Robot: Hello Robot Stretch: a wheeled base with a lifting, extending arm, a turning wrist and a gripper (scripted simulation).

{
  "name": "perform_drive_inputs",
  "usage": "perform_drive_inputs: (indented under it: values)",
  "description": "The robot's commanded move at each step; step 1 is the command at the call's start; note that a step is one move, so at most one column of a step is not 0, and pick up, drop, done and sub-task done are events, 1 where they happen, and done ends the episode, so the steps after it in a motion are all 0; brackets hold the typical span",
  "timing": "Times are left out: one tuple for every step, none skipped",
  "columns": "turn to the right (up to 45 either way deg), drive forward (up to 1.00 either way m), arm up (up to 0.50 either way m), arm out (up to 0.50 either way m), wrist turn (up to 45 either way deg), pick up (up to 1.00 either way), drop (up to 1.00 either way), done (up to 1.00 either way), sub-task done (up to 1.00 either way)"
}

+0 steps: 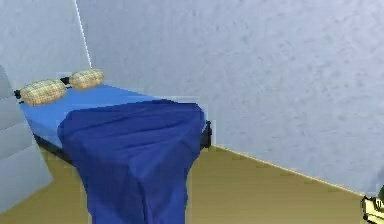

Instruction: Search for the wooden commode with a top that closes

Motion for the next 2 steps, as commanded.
perform_drive_inputs:
  values:
    - [45.0,0.00,0.00,0.00,0.0,0.00,0.00,0.00,0.00]
    - [45.0,0.00,0.00,0.00,0.0,0.00,0.00,0.00,0.00]
